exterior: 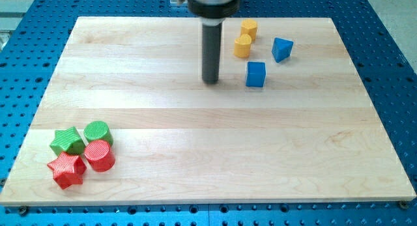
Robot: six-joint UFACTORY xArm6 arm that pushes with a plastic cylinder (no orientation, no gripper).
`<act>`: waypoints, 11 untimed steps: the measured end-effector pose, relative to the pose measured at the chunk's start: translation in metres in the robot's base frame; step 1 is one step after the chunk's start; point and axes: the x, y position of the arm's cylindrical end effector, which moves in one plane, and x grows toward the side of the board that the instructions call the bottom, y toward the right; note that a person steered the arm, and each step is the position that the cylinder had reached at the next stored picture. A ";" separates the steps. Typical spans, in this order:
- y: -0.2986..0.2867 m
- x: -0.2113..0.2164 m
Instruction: Move the blue cube below the yellow heart
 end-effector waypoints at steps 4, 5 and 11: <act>0.129 0.008; 0.087 0.006; 0.222 -0.038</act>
